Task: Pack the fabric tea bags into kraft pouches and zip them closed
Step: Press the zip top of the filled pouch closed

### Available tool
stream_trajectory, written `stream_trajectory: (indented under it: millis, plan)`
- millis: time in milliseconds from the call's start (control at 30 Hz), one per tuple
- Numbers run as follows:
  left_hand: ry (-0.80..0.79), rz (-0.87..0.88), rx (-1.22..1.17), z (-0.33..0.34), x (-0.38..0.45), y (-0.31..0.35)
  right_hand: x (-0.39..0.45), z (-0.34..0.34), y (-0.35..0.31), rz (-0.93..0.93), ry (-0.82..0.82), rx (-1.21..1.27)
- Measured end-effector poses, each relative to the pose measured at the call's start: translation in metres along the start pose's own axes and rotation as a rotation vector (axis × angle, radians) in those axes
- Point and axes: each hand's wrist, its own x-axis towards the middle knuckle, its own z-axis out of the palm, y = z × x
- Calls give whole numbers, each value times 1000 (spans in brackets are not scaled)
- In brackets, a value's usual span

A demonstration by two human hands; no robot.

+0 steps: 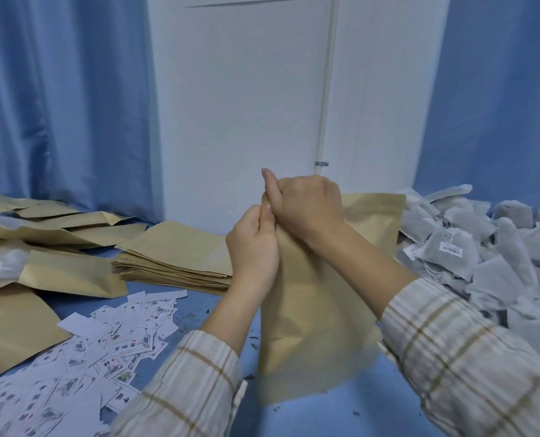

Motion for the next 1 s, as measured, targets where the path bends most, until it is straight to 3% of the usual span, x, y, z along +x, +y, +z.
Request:
stream_trajectory:
  millis: [100, 500, 800, 900, 1000]
  plan:
    - [53, 37, 15, -11, 6, -5, 1, -7, 24, 47, -20, 7]
    - [-4, 116, 100, -25, 31, -18, -19, -6, 79, 252, -44, 59]
    - [-107, 21, 36, -30, 43, -28, -18, -5, 94, 332, -97, 106]
    - [-265, -215, -133, -38, 42, -29, -15, -6, 98, 404, -76, 190]
    - [-636, -414, -51, -57, 29, -48, -11, -7, 108, 548, 37, 300]
